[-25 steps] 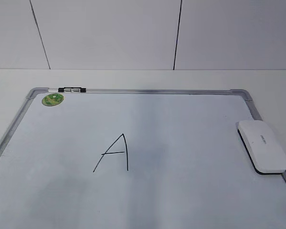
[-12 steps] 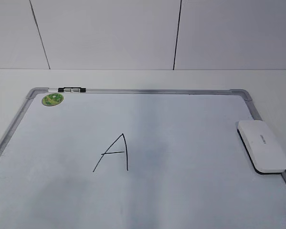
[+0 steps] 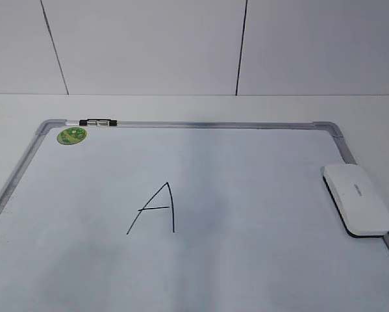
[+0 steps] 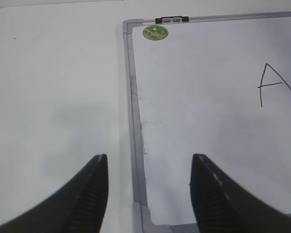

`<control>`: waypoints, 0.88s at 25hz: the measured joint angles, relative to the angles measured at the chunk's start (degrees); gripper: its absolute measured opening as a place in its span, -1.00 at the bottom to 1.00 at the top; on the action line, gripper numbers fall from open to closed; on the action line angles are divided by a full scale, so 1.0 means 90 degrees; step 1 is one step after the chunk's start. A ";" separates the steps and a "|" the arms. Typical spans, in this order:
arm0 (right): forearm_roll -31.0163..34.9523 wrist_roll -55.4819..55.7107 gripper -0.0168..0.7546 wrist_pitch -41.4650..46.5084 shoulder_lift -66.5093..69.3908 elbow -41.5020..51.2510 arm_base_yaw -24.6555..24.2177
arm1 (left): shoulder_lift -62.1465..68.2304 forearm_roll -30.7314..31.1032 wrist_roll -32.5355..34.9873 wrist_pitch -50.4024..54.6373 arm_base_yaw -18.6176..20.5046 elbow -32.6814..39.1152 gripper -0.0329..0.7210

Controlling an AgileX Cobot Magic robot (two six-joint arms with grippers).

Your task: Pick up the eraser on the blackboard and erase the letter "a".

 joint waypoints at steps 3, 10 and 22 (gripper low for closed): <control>0.0000 0.0000 0.55 0.0000 -0.0116 0.0000 0.0000 | 0.0000 0.0001 0.0000 0.0000 0.0000 0.0009 0.18; 0.0000 0.0000 0.55 0.0013 -0.0131 0.0000 0.0000 | 0.0000 0.0001 -0.0004 0.0000 0.0000 0.0009 0.18; 0.0000 -0.0012 0.55 0.0013 -0.0141 0.0000 0.0000 | 0.0000 0.0001 -0.0004 0.0000 0.0000 0.0009 0.18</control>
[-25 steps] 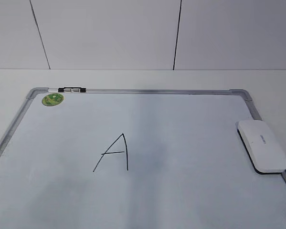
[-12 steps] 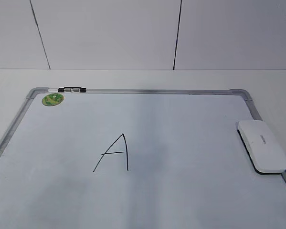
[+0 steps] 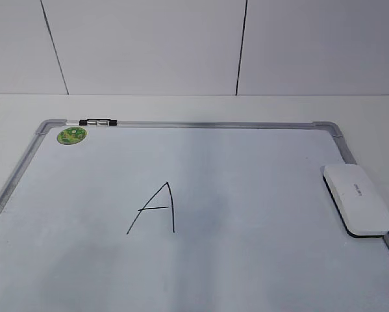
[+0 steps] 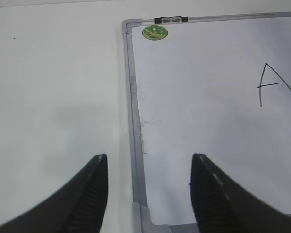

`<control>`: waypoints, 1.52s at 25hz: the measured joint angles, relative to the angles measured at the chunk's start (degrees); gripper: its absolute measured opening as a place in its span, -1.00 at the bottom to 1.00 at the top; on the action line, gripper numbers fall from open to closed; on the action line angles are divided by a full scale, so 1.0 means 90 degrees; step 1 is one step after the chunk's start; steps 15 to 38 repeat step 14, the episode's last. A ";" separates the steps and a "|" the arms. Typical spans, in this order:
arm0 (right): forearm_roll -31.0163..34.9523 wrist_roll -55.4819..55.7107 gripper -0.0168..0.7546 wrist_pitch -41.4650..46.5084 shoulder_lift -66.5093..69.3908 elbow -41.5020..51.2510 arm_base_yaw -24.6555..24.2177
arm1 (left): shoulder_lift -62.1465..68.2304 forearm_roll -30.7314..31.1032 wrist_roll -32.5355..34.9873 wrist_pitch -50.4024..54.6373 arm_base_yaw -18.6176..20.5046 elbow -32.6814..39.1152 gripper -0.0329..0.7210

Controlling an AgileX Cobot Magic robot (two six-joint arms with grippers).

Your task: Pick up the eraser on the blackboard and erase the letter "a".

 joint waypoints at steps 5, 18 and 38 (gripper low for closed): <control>0.0000 0.0000 0.55 0.0000 0.0000 0.0000 0.0000 | 0.0000 0.0000 0.0000 0.0000 0.0000 0.0000 0.18; 0.0000 0.0000 0.55 0.0000 0.0000 0.0000 0.0000 | 0.0000 0.0000 0.0000 0.0000 0.0000 0.0000 0.18; 0.0000 0.0000 0.55 0.0000 0.0000 0.0000 0.0000 | 0.0000 0.0000 0.0000 0.0000 0.0000 0.0000 0.18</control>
